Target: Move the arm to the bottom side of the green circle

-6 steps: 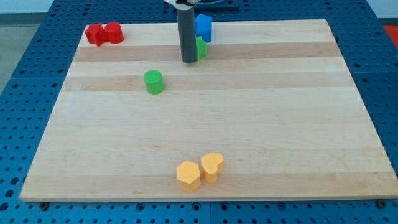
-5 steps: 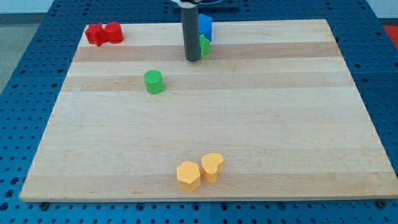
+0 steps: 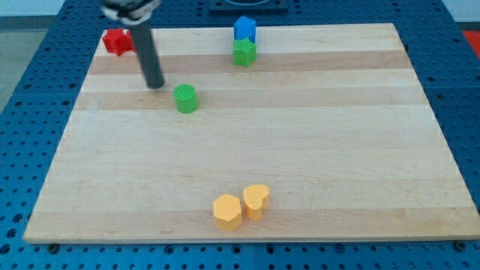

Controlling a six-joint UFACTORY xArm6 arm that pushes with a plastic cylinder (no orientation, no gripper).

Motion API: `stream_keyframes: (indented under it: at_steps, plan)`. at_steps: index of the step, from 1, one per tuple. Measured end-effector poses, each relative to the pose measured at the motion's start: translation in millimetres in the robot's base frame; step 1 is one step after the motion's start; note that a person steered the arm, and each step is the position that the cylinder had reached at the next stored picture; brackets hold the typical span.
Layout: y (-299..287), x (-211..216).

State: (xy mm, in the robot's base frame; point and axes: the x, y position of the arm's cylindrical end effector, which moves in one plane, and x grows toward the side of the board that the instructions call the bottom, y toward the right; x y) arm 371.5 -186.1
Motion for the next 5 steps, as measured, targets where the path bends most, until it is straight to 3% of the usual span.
stream_keyframes:
  at_steps: [1,3,5]
  plan:
    - [5,36]
    - [114,35]
    - [126,4]
